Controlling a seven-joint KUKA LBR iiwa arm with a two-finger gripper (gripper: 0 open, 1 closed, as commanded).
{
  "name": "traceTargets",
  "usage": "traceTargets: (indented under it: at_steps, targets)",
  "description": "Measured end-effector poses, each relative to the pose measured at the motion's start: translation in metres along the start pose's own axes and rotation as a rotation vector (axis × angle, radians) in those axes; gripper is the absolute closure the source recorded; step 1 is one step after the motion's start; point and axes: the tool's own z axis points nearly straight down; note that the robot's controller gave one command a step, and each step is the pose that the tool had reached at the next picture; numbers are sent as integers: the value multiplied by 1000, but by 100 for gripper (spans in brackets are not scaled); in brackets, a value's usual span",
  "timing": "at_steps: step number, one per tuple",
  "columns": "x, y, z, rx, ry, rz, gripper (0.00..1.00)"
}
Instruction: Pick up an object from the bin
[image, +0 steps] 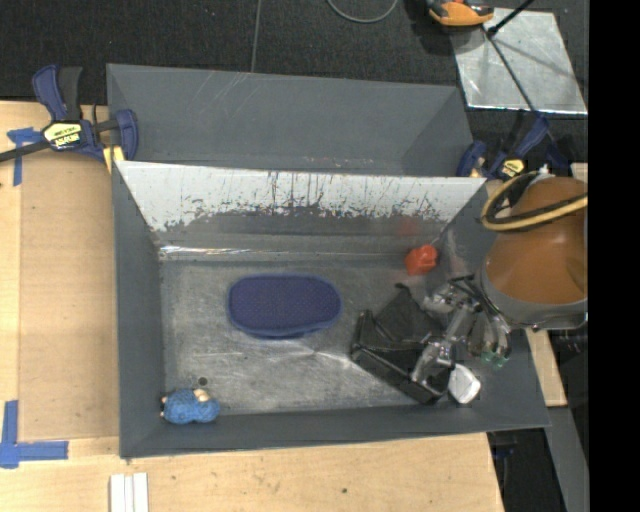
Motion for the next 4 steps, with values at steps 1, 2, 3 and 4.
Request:
traceTargets:
  at_steps: [1, 2, 3, 4]
  targets:
    - [5, -4, 64, -3, 32, 225, 0]
    - [5, -4, 64, 0, 6, 221, 0]
    - [3, -4, 62, 0, -1, 222, 100]
    - [2, -4, 60, 0, 3, 218, 100]
